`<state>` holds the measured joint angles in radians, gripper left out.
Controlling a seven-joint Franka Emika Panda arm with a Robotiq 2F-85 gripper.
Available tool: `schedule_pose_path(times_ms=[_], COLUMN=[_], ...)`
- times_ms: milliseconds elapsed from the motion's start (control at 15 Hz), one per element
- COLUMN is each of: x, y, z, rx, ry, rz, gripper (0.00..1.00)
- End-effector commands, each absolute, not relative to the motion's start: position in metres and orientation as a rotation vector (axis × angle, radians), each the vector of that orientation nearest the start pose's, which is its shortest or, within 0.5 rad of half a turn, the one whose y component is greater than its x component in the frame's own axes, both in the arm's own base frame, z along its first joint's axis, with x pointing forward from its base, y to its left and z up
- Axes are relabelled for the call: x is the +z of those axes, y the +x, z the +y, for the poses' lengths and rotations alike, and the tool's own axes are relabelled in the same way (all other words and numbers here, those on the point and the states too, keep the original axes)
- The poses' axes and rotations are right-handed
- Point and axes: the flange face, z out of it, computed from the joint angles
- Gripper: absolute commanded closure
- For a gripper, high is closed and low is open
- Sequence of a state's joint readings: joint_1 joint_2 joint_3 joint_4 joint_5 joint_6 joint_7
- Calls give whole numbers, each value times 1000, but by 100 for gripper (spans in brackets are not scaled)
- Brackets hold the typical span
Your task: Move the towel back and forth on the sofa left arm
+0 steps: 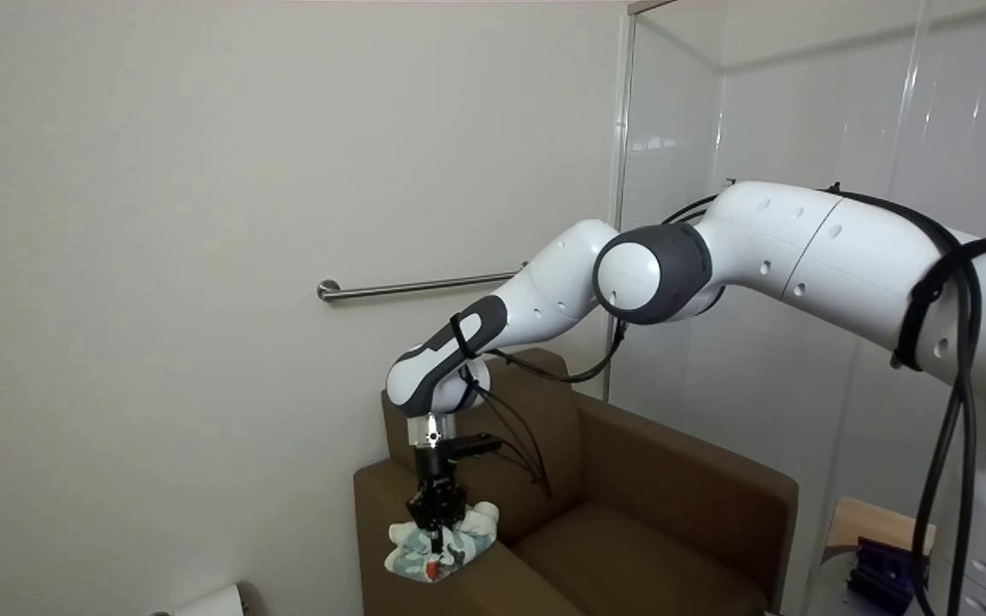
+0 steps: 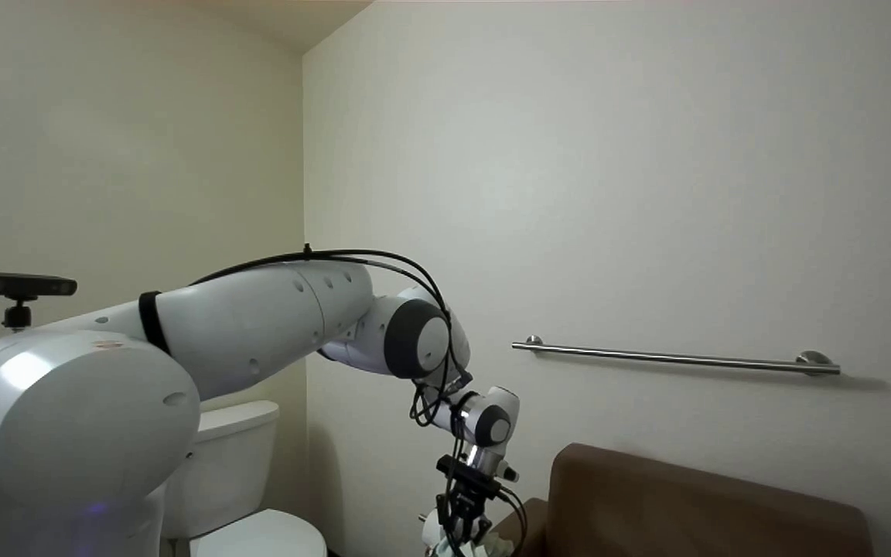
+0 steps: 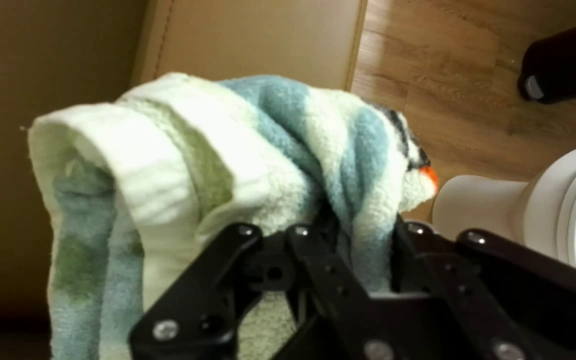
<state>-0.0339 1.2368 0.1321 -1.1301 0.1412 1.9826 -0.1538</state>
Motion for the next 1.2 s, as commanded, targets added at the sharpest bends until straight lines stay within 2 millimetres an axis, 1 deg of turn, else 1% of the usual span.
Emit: schedule_pose_path(times_ms=[0, 267, 533, 733, 1067, 1133], x=[27, 26, 29, 37, 52, 51], y=[656, 617, 574, 543, 484, 477], z=[53, 51, 46, 38, 29, 28], rx=[621, 737, 836, 876, 922, 924], ry=[-2746, -2701, -2657, -2634, -2618, -2620], rz=[-105, 5, 156, 278, 371, 379], gripper=[91, 91, 91, 91, 91, 91])
